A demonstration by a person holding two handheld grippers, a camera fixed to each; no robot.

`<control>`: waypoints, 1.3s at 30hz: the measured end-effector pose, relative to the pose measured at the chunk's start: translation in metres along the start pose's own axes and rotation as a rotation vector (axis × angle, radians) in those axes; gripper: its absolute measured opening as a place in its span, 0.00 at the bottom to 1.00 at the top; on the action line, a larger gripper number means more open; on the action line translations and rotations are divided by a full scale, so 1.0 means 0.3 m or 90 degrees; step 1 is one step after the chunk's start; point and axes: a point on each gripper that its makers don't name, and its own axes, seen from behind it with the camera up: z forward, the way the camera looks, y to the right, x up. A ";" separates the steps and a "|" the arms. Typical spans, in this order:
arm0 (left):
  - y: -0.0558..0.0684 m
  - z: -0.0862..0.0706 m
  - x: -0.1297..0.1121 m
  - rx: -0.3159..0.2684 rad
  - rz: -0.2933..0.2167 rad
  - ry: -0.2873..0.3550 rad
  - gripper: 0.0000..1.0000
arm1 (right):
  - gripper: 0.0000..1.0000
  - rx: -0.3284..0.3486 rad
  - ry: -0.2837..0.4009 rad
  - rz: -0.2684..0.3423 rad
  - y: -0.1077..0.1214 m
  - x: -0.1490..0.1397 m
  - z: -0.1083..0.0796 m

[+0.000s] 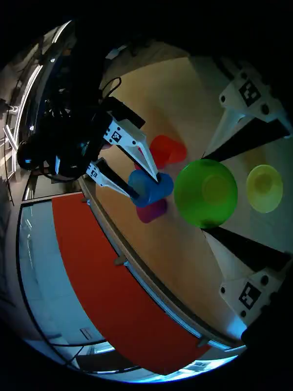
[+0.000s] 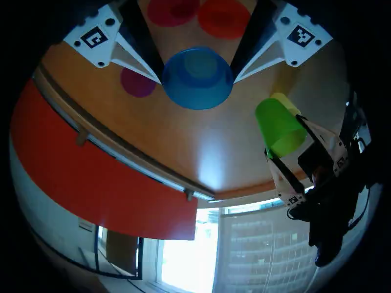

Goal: Pour water

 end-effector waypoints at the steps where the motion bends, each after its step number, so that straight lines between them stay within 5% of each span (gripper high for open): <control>1: 0.003 -0.004 0.006 0.001 -0.003 0.005 0.89 | 0.92 -0.001 0.003 0.001 -0.003 0.003 -0.006; 39: 0.045 -0.117 0.094 0.045 -0.019 0.076 0.89 | 0.93 -0.028 0.143 0.018 -0.103 0.137 -0.147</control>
